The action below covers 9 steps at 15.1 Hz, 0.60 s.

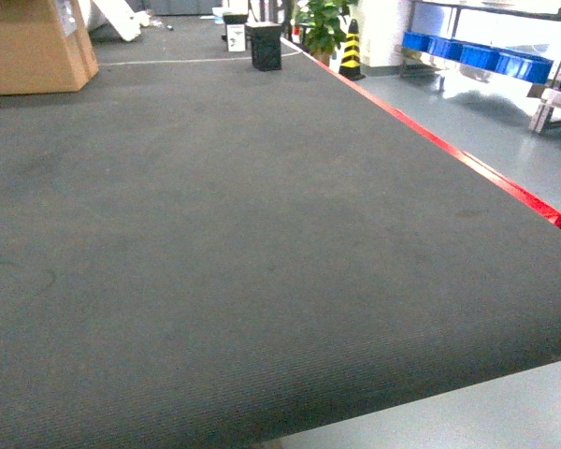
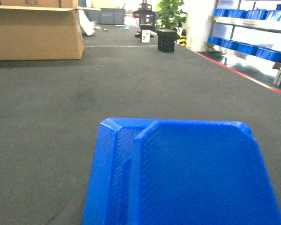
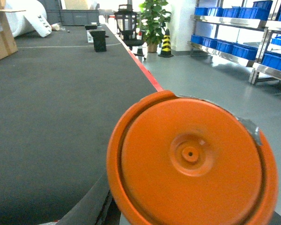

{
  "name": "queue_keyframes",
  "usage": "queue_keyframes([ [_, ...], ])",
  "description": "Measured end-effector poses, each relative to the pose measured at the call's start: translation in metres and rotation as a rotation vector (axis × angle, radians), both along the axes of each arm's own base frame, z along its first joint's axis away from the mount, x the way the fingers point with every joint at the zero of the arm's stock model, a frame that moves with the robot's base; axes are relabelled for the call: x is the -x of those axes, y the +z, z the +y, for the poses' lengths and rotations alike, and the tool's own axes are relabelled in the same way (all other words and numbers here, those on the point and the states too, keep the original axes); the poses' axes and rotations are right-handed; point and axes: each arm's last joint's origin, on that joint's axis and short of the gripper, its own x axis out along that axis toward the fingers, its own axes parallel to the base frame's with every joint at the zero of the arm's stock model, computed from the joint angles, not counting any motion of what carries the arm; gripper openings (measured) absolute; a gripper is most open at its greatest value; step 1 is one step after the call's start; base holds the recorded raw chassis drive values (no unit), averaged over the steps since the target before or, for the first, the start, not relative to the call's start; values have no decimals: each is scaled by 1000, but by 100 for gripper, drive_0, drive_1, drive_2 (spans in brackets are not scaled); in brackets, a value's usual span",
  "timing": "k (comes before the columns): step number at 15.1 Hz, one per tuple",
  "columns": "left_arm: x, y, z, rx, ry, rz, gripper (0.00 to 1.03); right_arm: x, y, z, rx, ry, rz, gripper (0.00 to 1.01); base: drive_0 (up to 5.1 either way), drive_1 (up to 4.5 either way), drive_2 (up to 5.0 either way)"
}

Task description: Sort blue parts and orange caps into right shelf containers

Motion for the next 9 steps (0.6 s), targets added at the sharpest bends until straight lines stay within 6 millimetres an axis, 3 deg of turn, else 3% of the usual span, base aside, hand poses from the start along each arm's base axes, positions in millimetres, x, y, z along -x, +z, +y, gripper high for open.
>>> queue_keyframes([
  [9, 0, 0, 0, 0, 0, 0, 43, 0, 0, 0, 0, 0, 1, 44, -159, -159, -159],
])
